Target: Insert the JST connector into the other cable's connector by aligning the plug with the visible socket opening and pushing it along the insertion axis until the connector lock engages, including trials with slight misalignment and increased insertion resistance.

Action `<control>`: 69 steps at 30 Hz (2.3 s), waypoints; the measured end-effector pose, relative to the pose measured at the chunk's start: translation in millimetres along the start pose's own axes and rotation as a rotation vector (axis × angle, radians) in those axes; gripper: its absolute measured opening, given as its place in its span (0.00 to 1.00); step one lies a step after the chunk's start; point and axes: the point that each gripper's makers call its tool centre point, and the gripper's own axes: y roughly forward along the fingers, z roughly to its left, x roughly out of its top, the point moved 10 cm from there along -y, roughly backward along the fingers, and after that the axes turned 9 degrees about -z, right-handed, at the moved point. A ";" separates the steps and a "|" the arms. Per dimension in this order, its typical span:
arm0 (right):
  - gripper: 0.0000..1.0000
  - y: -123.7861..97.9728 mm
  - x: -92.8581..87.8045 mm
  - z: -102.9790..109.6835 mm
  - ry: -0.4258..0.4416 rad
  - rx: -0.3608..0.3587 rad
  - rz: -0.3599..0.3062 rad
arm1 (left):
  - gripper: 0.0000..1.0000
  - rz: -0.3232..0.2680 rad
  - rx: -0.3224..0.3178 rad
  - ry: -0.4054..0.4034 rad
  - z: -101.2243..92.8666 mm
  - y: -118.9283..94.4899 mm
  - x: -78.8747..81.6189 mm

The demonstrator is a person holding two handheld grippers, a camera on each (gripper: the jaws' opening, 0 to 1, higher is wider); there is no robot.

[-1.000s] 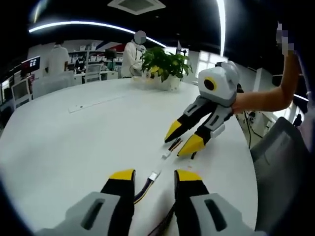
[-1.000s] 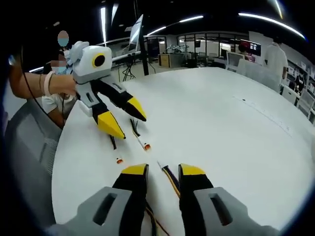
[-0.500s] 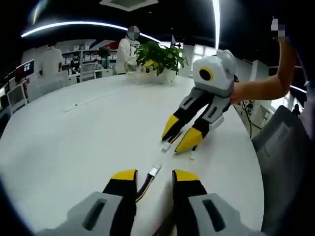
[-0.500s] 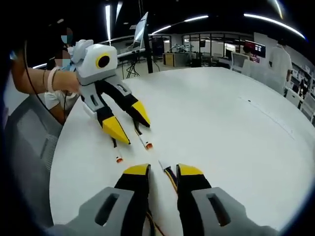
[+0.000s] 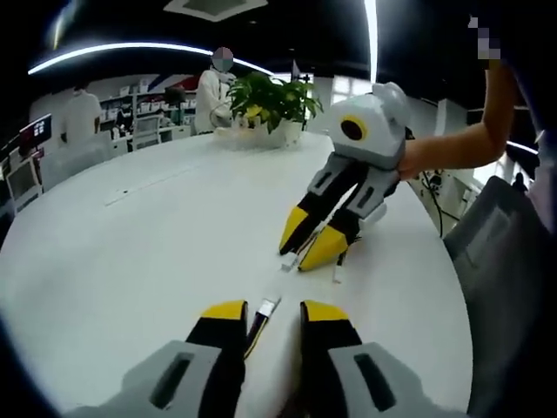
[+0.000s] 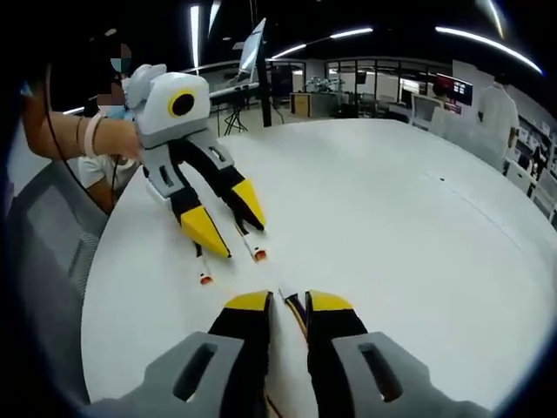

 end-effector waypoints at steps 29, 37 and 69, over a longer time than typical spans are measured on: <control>0.05 0.4 0.2 -2.1 -0.005 0.017 -0.030 | 0.06 0.000 -0.028 0.072 0.2 1.4 -7.9; 0.05 0.3 -0.5 -3.8 0.015 0.022 -0.035 | 0.03 -0.006 -0.033 0.073 -0.5 -0.8 -8.7; 0.04 1.0 -0.4 -4.8 -0.029 0.097 -0.058 | 0.00 -0.018 -0.074 0.108 8.3 -2.5 -7.7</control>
